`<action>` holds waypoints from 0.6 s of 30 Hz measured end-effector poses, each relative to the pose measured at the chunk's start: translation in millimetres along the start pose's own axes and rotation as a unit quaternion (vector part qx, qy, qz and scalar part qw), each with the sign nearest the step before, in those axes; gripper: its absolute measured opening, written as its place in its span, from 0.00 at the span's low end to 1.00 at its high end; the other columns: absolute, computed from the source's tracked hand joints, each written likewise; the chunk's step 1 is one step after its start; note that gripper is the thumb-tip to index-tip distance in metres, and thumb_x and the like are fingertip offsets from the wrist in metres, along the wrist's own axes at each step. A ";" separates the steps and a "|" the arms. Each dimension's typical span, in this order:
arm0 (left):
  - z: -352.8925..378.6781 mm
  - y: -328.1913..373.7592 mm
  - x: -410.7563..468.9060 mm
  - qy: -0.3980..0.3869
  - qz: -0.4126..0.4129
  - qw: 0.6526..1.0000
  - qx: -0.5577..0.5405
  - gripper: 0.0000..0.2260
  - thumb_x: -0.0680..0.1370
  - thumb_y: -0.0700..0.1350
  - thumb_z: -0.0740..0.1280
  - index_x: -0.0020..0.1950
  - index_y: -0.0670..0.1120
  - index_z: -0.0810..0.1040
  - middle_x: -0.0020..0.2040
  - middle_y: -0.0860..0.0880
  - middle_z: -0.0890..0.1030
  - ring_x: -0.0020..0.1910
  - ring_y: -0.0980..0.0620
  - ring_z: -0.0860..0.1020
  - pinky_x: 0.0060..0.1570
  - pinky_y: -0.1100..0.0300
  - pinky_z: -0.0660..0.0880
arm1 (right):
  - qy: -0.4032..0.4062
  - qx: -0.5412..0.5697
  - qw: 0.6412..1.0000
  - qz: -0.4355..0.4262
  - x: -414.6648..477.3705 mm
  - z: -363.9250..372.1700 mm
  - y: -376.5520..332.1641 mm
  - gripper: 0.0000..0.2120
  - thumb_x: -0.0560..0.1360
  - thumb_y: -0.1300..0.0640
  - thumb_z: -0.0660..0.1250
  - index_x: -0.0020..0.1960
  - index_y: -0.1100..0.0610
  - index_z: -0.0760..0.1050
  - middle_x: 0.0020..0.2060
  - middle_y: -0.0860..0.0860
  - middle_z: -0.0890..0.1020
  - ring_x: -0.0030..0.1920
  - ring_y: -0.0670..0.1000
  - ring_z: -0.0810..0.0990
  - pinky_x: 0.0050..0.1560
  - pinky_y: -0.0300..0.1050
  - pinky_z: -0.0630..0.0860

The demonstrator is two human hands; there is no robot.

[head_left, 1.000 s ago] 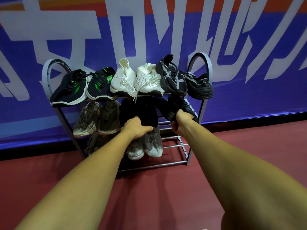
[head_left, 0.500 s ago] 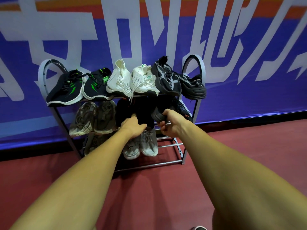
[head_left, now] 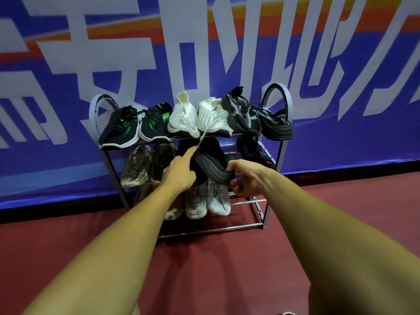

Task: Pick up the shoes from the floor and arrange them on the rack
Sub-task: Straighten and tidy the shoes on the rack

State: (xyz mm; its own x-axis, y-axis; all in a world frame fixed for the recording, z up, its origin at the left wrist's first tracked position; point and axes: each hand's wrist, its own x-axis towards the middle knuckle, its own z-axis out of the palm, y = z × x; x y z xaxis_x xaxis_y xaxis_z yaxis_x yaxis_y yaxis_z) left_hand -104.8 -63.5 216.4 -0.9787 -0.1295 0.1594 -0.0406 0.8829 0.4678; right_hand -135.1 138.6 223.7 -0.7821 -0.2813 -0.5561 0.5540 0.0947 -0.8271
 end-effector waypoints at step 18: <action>-23.2 -4.6 -31.8 0.077 0.082 0.988 0.109 0.14 0.73 0.52 0.74 0.53 0.51 0.73 0.48 0.49 0.75 0.48 0.42 0.76 0.54 0.50 0.70 | 0.000 -0.007 1.000 0.009 -15.7 3.1 1.5 0.26 0.74 0.37 0.67 0.56 0.58 0.70 0.51 0.56 0.84 0.26 0.45 0.66 0.29 0.38 0.63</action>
State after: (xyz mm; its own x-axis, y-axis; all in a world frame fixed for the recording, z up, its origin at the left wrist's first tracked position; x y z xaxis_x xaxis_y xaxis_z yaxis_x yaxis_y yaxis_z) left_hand -68.9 -73.9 229.3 -0.9340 -0.0286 0.3560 0.0574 0.9718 0.2286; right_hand -121.2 140.2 231.4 -0.7717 -0.2792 -0.5714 0.5647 0.1125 -0.8176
